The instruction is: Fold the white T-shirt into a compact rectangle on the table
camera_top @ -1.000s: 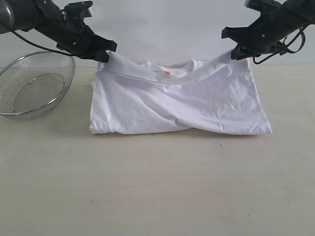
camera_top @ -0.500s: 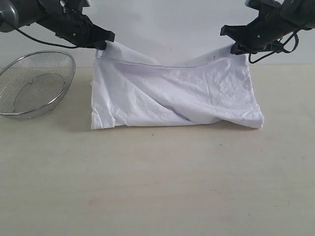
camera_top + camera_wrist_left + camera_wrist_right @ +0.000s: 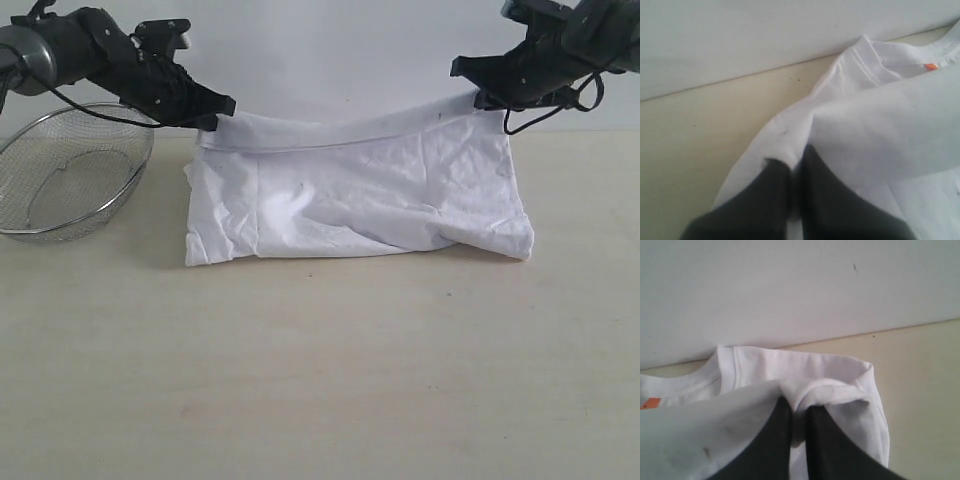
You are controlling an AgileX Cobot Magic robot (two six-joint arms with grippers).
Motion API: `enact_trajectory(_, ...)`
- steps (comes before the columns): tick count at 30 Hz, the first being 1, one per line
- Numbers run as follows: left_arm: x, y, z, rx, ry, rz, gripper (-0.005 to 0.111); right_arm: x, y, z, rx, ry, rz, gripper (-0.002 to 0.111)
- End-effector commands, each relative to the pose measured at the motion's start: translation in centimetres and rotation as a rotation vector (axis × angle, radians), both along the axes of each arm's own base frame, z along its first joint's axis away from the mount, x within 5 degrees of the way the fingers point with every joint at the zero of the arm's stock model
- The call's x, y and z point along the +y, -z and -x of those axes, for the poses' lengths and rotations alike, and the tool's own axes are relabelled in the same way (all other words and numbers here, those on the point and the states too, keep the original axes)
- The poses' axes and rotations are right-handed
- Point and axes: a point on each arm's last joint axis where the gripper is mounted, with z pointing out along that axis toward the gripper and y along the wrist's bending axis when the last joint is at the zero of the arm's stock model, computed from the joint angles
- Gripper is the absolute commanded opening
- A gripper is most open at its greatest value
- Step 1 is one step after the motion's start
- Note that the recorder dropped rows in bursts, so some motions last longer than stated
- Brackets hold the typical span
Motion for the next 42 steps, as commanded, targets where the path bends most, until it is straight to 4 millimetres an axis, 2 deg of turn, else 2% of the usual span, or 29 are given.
enact_trajectory(1,0.2,-0.2,0.0,-0.002,0.011,-0.022,0.006,-0.3,0.8,-0.2,0.001,0.01,0.011,0.004)
enact_trajectory(3,0.2,-0.1,0.1,0.009,0.018,-0.03,0.013,-0.3,0.8,-0.2,0.001,0.01,0.011,0.015)
enact_trajectory(6,0.1,-0.1,0.2,0.022,0.023,-0.03,0.033,-0.3,0.8,-0.2,0.005,0.007,0.011,0.051)
enact_trajectory(7,0.1,-0.1,0.2,0.026,0.017,-0.025,0.043,-0.2,0.9,-0.2,0.012,0.007,0.002,0.069)
enact_trajectory(8,0.1,-0.1,0.2,0.028,0.012,-0.021,0.052,-0.2,0.9,-0.1,0.02,-0.002,0.008,0.075)
enact_trajectory(9,0.1,-0.1,0.2,0.03,0.013,-0.021,0.057,-0.2,1.0,-0.1,0.029,-0.011,0.015,0.076)
enact_trajectory(11,0.1,-0.5,0.3,0.037,0.022,-0.022,0.063,-0.1,1.1,0.1,0.05,-0.021,0.019,0.068)
enact_trajectory(14,0.1,-1.6,0.6,0.063,0.046,-0.035,0.06,-0.1,0.7,0.5,0.085,-0.035,0.024,0.067)
enact_trajectory(19,0.3,-4.2,1.6,0.137,0.063,-0.072,0.058,0.0,-2.2,2.0,0.155,-0.091,0.084,0.067)
enact_trajectory(23,1.2,-5.0,2.8,0.249,0.024,-0.144,0.051,-0.2,-4.0,3.6,0.257,-0.101,0.116,0.067)
enact_trajectory(26,1.2,-5.0,3.9,0.349,0.054,-0.144,0.05,-0.4,-4.2,5.0,0.355,-0.119,0.079,0.067)
enact_trajectory(30,0.0,-5.5,4.2,0.377,0.048,-0.003,0.05,-0.3,-3.6,6.6,0.453,-0.134,0.03,0.067)
enact_trajectory(33,-1.3,-4.3,4.7,0.423,0.068,-0.002,0.05,0.0,-0.5,8.2,0.552,-0.154,0.001,0.067)
enact_trajectory(34,-1.7,-3.1,5.2,0.467,0.076,-0.012,0.05,0.2,1.1,9.0,0.586,-0.165,-0.005,0.067)
enact_trajectory(36,-1.8,-1.5,5.8,0.525,0.081,-0.022,0.05,0.5,2.7,9.7,0.599,-0.189,-0.035,0.067)
enact_trajectory(41,-1.8,1.6,7.2,0.64,0.083,-0.029,0.05,0.8,3.1,9.9,0.595,-0.215,-0.05,0.067)
enact_trajectory(42,-1.9,2.1,7.4,0.651,0.081,-0.033,0.05,0.9,3.0,9.8,0.592,-0.217,-0.05,0.062)
